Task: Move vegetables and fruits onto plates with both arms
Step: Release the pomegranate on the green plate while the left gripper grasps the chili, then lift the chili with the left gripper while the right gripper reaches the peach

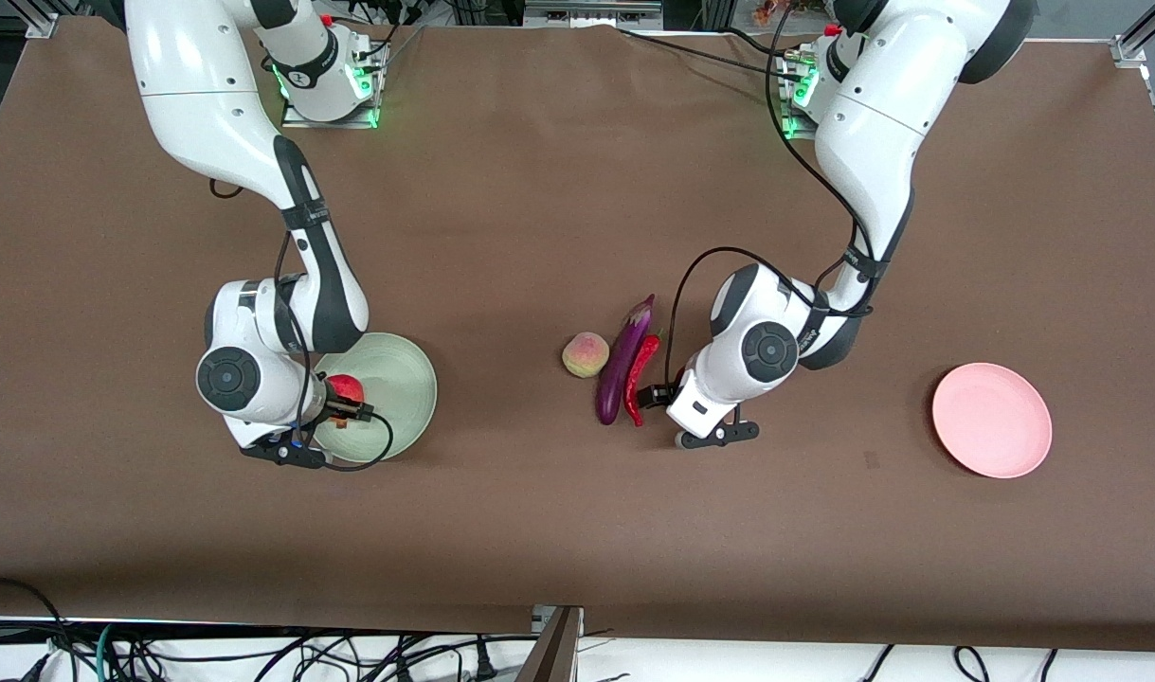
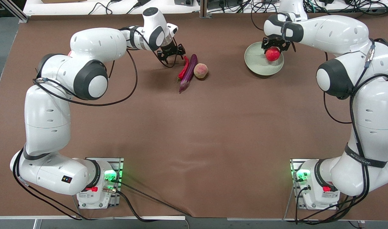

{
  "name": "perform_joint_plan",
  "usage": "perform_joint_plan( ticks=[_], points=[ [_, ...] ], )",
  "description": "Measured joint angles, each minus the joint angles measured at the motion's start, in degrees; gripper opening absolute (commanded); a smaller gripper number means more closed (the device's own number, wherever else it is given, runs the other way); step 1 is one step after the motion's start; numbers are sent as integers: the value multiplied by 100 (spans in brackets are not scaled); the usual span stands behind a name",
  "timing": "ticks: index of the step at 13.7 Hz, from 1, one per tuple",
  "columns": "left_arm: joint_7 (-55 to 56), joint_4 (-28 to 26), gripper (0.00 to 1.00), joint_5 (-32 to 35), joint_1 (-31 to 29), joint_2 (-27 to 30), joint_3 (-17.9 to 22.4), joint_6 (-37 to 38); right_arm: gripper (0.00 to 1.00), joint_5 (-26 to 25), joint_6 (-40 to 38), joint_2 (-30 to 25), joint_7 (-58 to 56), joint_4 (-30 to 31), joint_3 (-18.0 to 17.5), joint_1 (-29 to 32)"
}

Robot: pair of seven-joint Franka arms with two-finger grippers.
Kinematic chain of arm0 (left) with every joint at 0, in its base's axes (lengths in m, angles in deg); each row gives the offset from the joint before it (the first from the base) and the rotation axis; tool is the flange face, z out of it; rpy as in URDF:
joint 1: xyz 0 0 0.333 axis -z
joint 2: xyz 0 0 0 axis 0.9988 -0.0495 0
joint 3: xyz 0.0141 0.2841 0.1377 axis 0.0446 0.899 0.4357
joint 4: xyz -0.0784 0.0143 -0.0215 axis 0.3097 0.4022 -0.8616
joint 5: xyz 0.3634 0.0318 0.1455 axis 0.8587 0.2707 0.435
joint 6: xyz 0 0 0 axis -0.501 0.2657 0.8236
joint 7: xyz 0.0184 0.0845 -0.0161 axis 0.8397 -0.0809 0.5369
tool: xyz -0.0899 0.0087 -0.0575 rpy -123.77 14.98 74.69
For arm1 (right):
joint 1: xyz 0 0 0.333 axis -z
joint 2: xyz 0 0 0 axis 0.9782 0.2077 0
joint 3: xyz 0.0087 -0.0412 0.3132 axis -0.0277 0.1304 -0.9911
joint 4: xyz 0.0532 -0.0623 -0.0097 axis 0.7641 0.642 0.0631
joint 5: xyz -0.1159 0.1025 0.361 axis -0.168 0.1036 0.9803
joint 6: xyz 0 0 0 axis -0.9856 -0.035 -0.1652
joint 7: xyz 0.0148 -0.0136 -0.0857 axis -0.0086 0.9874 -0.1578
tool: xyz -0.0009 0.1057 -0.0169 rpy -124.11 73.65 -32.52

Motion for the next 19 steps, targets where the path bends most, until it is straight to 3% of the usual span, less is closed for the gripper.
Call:
perform_joint_plan(
  ticks=[1,2,9,11,17,19],
  points=[
    [92,2,100,2,40,-10,1,0,53,0,27,25,0,0,0,0],
    [205,2,100,5,94,-26,5,-1,100,0,48,44,0,-1,-1,0],
    [582,24,100,36,314,-57,44,-23,100,-1,84,-117,-613,-327,1,-4],
    [604,25,85,36,359,-71,51,-43,100,0,-18,-302,-665,-356,-6,-29],
    [604,59,23,336,391,-82,58,-167,100,70,-199,-547,114,-383,-87,-682],
    [604,60,29,485,388,-101,75,-141,100,73,-193,-545,544,-438,-100,-1116]
  ],
)
